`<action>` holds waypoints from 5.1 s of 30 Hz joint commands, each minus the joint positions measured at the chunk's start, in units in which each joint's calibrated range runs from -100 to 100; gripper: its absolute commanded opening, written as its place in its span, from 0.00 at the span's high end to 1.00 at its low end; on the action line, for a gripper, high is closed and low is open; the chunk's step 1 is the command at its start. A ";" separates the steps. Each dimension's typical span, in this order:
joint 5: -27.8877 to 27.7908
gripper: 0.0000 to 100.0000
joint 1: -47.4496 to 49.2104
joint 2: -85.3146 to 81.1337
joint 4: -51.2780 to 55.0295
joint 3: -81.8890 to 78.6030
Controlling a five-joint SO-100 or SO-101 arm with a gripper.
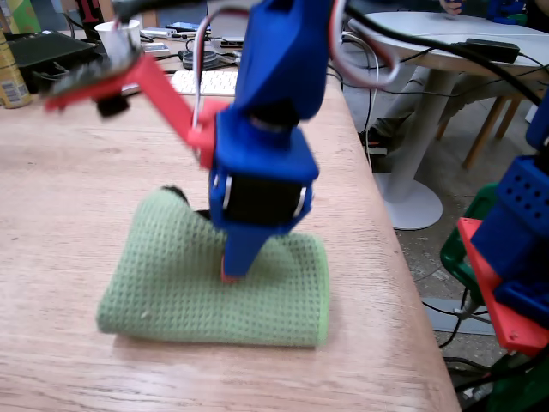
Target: Clean the table
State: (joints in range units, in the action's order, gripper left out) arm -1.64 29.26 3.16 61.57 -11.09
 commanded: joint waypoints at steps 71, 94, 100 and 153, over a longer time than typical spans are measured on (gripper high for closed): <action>-11.72 1.00 5.93 42.13 -9.36 56.16; -34.24 1.00 -53.80 54.39 -0.33 71.45; -36.29 1.00 -67.50 61.17 -22.33 71.36; 3.76 1.00 11.68 -54.19 -19.70 -60.88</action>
State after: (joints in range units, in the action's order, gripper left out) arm 1.98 41.66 -55.38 45.59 -72.59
